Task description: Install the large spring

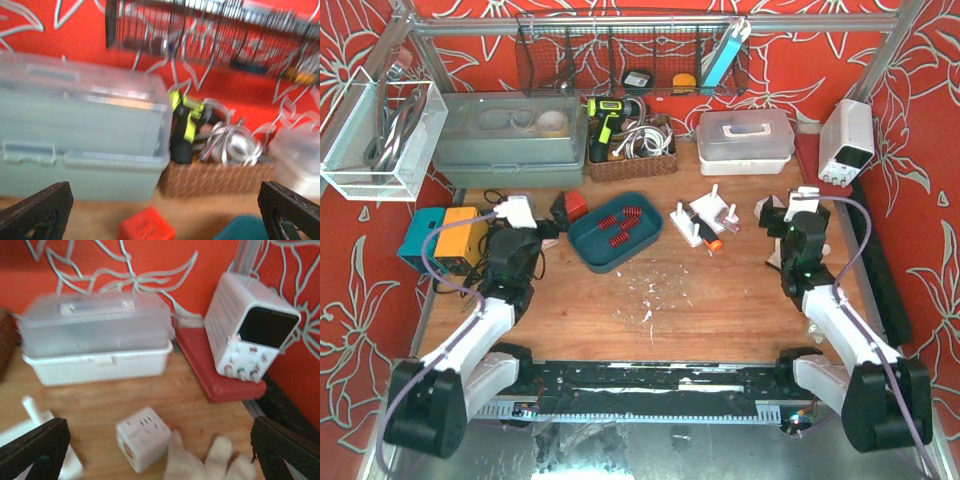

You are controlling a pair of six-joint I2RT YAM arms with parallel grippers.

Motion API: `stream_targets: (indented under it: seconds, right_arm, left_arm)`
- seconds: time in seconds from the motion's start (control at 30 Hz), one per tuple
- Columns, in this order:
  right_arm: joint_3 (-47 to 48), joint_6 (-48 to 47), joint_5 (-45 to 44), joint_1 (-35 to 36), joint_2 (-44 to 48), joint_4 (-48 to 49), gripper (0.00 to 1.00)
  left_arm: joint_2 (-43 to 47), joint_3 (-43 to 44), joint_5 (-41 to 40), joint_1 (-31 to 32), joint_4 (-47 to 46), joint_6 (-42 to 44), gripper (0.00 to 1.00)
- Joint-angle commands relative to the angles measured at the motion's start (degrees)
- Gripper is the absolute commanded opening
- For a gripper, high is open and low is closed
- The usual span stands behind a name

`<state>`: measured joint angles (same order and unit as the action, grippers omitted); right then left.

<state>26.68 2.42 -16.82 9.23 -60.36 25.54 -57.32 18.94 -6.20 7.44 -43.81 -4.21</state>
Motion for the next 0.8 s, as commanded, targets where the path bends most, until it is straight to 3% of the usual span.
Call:
stream_targets:
  seconds: [0.0,0.1,0.23,0.3,0.4,0.53,0.63,0.77]
  right_arm:
    - [7.86,11.01,6.52,-0.10,5.58,-19.27,0.99]
    - [15.81,19.86,12.28,-0.09,7.47,-32.90,0.99]
    - [21.16,18.62,19.51,-0.14,8.59,-44.07,0.99]
    - [19.83,21.55,16.90,-0.32,10.29,-45.52,0.99]
    - [19.83,19.02,22.68,-0.36,10.98,-46.41,0.99]
    - [20.84,17.48,31.82,-0.22,9.25,-48.04,0.97]
    - [20.56,17.84,32.94,0.49,7.19,-49.17,0.94]
    - [20.17,15.53,31.59,2.34,2.97,-50.26,0.91]
  left_arm:
    - [7.94,6.44,2.09,-0.32,16.12,-15.59,1.00]
    - [11.82,10.65,11.52,-0.32,21.31,-22.23,1.00]
    - [17.23,9.32,23.64,-0.33,20.32,-26.52,1.00]
    - [21.01,6.31,25.01,-0.32,20.25,-30.04,1.00]
    - [24.43,2.25,30.26,-0.32,18.73,-33.64,1.00]
    - [21.10,3.99,37.24,-0.32,21.28,-31.88,1.00]
    - [17.67,5.14,40.49,0.34,23.76,-30.78,1.00]
    - [14.80,6.15,34.86,7.39,25.50,-27.70,0.98]
